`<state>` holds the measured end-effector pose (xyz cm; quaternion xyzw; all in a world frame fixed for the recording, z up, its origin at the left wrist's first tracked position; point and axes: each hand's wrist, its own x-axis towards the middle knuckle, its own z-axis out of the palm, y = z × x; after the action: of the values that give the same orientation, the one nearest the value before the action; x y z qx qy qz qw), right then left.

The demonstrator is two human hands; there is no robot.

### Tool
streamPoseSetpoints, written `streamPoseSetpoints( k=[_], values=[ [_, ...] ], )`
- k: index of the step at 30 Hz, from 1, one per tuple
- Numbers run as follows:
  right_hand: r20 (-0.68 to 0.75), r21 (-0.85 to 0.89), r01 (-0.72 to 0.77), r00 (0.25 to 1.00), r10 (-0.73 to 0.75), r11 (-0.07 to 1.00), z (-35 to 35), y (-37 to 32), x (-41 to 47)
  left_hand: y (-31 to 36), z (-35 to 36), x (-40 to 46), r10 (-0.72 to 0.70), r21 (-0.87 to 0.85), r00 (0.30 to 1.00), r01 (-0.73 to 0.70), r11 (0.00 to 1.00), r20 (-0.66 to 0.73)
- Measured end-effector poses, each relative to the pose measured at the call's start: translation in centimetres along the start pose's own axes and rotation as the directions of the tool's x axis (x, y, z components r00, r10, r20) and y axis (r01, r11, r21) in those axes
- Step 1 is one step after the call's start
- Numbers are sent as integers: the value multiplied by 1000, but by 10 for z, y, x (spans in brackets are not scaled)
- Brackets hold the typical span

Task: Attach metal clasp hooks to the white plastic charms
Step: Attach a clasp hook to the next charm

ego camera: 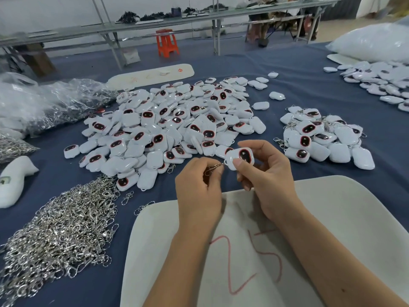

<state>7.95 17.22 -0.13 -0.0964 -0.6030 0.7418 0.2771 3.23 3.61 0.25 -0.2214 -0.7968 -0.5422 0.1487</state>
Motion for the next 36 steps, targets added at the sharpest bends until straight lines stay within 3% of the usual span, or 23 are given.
streamPoseSetpoints(
  k=[6,9,12,14,16,21,24,26,29,31,33,36],
  values=[
    [4,28,-26,1000,26,999,-3,-3,2,6,8,1,-203,-175,979,200,964,2],
    [-134,43,-52,989,57,998,-5,-4,6,15,27,5,-338,-245,939,344,906,70],
    [-328,32,-4,945,14,999,-13,-8,14,35,62,20,-451,-393,873,486,781,184],
    [-415,59,76,909,-45,995,-25,-13,20,54,85,34,-444,-486,852,522,701,276],
    [-437,35,140,893,-111,990,-36,-16,24,67,102,44,-419,-493,852,524,695,315],
    [-431,-385,140,847,-312,912,-44,-10,22,60,104,39,-358,-257,906,410,875,224],
    [-241,-625,242,844,-479,742,-33,-8,20,39,79,31,-332,-116,928,353,928,168],
    [-43,-721,316,868,-495,617,-17,-5,14,21,51,28,-320,59,939,315,947,126],
    [228,-786,400,896,-380,472,12,-1,4,-7,4,27,-252,347,968,241,906,-15],
    [312,-831,411,902,-297,376,33,1,4,-22,-22,28,-200,554,977,208,806,-77],
    [282,-914,322,941,-186,245,51,5,7,-29,-33,30,-221,706,974,187,683,-44],
    [154,-984,151,987,37,92,70,13,14,-30,-33,32,-247,764,969,167,623,-11]
  ],
)
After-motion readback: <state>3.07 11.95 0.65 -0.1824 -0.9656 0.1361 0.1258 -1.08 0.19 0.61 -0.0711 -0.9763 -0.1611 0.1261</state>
